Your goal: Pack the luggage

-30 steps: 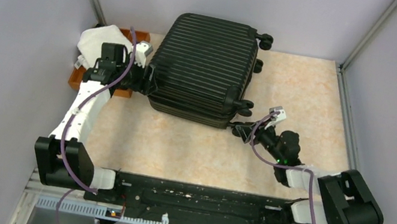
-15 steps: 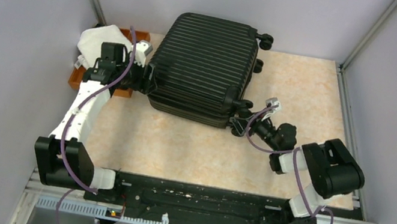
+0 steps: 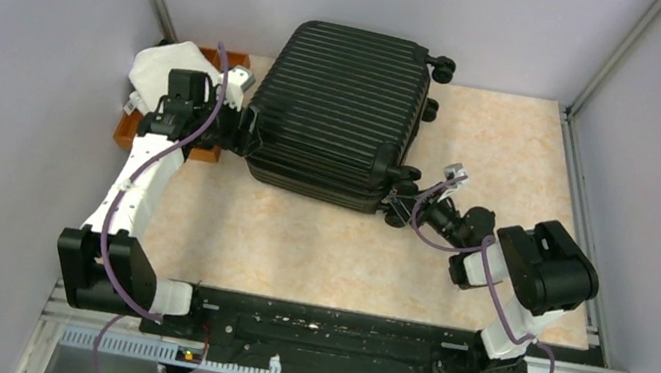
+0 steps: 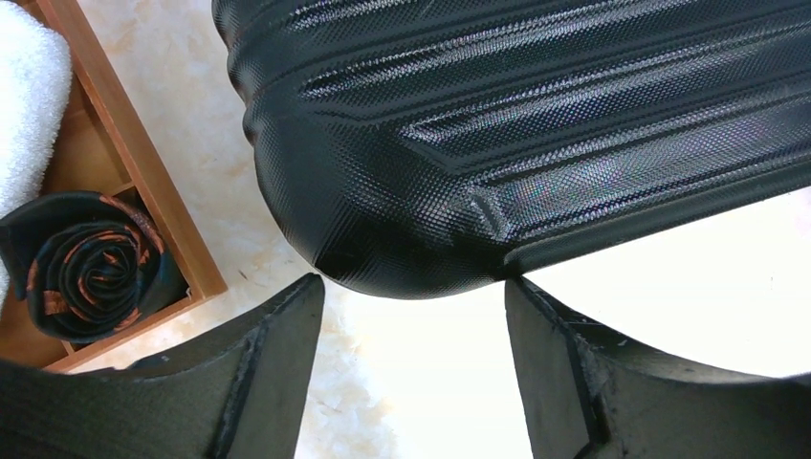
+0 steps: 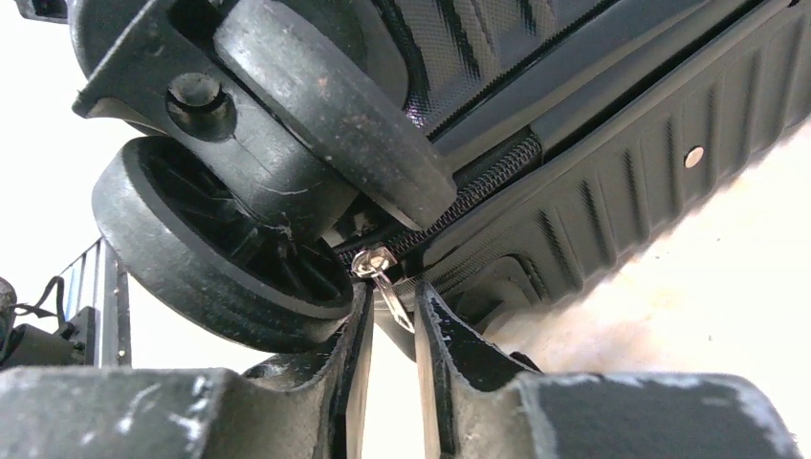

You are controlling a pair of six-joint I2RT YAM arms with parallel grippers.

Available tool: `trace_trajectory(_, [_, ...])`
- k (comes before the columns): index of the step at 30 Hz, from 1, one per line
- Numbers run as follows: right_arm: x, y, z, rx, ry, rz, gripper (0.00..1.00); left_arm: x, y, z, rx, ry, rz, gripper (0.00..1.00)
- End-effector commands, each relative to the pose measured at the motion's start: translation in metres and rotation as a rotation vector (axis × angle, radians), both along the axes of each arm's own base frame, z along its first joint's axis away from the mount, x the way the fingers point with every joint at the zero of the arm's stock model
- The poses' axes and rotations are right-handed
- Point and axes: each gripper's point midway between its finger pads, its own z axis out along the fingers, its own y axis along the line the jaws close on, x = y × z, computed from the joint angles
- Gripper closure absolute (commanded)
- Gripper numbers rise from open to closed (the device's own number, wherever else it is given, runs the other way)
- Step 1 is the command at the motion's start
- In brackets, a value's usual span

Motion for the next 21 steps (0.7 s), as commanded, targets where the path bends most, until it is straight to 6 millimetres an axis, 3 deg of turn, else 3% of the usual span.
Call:
trace_trajectory(1, [0.008,-0.001,0.026,0.008,-0.101,-0.006,0.81,0.027,0.007,0.069,0.031,-0.232,0.030,0.22])
trace_trajectory(4, [0.004,-0.003,0.027,0.011,-0.100,-0.011,0.89,0.028,0.022,0.076,0.060,-0.232,0.048,0.15])
trace_trajectory(8, [0.000,-0.004,0.029,0.027,-0.099,-0.013,0.99,0.035,0.057,0.079,0.081,-0.225,0.122,0.10])
trace_trajectory(12, [-0.002,-0.004,0.029,0.043,-0.090,-0.008,1.00,0.044,0.084,0.075,0.095,-0.219,0.194,0.09])
trace_trajectory(15, [-0.005,-0.004,0.029,0.054,-0.078,-0.008,1.00,0.052,0.094,0.059,0.117,-0.217,0.238,0.08])
trace_trajectory(19, [-0.011,-0.006,0.025,0.077,-0.056,-0.012,1.00,0.067,0.105,0.018,0.119,-0.157,0.307,0.08])
trace_trajectory(21, [-0.014,-0.007,0.024,0.086,-0.050,-0.018,1.00,0.074,0.102,-0.001,0.100,-0.117,0.284,0.09])
